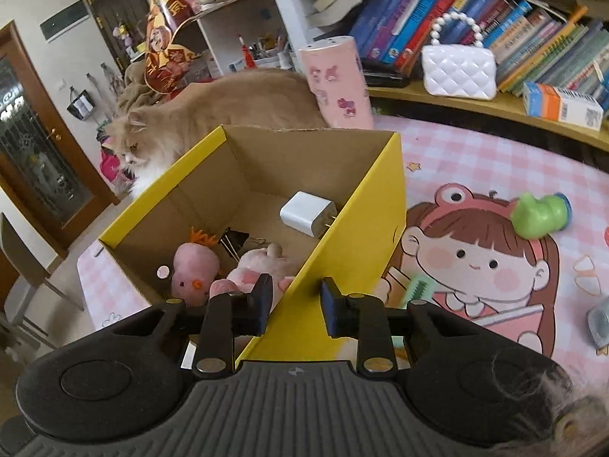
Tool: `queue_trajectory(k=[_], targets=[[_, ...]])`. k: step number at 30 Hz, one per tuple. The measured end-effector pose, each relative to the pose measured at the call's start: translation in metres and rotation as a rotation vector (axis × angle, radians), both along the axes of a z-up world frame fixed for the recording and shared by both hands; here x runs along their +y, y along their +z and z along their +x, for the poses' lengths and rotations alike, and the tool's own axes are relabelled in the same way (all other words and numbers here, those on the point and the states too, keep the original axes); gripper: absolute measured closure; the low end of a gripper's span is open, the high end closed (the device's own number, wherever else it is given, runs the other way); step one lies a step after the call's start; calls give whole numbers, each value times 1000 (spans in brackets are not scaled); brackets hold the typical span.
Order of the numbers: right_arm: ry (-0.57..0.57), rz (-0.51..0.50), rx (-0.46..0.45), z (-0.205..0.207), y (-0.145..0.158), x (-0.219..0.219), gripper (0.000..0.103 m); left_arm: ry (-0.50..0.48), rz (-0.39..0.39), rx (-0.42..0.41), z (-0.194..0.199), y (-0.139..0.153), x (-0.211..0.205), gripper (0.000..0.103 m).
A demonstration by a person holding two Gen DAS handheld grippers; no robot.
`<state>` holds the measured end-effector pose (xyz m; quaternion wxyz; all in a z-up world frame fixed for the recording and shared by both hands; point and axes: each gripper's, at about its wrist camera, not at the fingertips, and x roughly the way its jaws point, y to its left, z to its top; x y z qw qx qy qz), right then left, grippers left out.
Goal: Organize objects
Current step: 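Move both grippers toward the blue bag and white staple box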
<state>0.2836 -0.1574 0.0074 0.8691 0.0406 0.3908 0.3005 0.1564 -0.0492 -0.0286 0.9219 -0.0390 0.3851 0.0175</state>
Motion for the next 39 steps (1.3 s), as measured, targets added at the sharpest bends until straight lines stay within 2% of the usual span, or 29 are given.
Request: queue_trajectory(k=[6, 16, 18, 19, 26, 36, 39], targets=[[30, -33, -45, 3, 0, 11, 78, 15, -3, 3, -2, -1, 10, 37], [68, -12, -70, 9, 0, 15, 78, -1, -6, -2, 2, 1, 12, 37], [76, 18, -104, 4, 4, 8, 75, -16, -8, -4, 4, 1, 10, 37], [73, 25, -123, -1, 7, 4, 69, -23, -5, -5, 4, 1, 8, 37], [-16, 5, -165, -30, 7, -45, 67, -70, -17, 2, 11, -4, -10, 37], [-184, -99, -108, -40, -27, -101, 66, -144, -37, 29, 25, -16, -39, 38], [-198, -130, -86, -38, -38, -110, 61, -153, -34, 35, 30, -18, -45, 38]])
